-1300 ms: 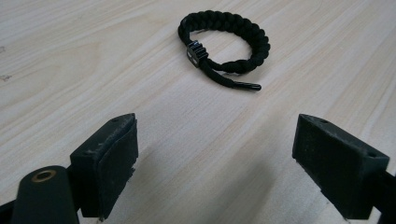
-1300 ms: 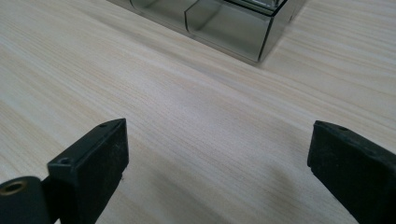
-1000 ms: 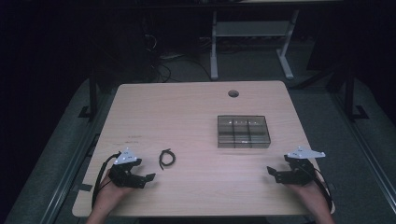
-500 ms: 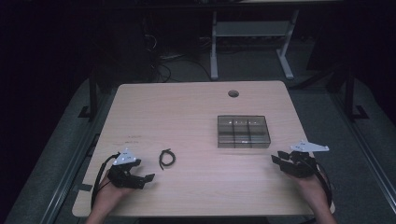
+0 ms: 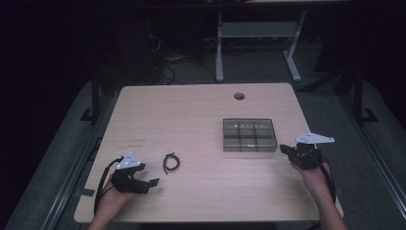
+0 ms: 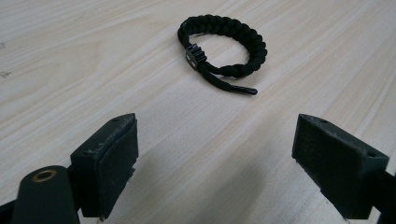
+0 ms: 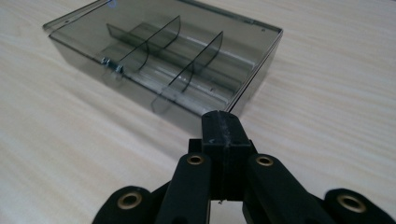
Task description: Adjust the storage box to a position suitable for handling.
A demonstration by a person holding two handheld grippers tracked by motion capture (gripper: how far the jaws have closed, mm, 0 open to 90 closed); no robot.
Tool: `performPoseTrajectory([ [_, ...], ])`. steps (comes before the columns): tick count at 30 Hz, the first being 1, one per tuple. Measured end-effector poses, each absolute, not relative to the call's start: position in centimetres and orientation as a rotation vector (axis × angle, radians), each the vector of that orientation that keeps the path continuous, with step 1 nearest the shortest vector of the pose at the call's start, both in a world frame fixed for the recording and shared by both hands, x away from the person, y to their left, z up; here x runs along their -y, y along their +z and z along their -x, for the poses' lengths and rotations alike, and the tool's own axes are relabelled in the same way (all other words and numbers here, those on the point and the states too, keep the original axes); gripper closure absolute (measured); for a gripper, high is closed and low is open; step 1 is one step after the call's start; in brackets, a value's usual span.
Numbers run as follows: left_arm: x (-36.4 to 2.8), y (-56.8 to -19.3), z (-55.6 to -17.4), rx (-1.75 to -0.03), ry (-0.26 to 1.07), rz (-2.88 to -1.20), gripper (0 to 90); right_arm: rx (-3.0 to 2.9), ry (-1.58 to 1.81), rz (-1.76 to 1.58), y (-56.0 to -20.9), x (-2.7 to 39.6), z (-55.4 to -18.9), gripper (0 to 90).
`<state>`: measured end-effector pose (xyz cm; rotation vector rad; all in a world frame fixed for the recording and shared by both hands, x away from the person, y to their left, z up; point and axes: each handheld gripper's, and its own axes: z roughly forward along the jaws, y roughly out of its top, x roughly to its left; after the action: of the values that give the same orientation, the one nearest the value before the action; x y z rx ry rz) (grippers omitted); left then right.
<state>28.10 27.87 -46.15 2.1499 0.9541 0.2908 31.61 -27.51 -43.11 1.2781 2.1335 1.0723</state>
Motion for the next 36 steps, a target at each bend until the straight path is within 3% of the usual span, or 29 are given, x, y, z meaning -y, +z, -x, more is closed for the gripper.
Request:
performPoseTrajectory([
  [15, -27.8, -46.0, -28.0, -0.96, 0.295, -2.133, 14.1, -2.095, 1.108, -1.291, -42.7, 27.9, -36.0, 89.7],
  [36, -27.6, -46.4, -28.6, -0.941, 0.287, -2.156, 14.2, -2.115, 1.135, -1.376, -47.2, 28.6, -40.0, 89.7],
])
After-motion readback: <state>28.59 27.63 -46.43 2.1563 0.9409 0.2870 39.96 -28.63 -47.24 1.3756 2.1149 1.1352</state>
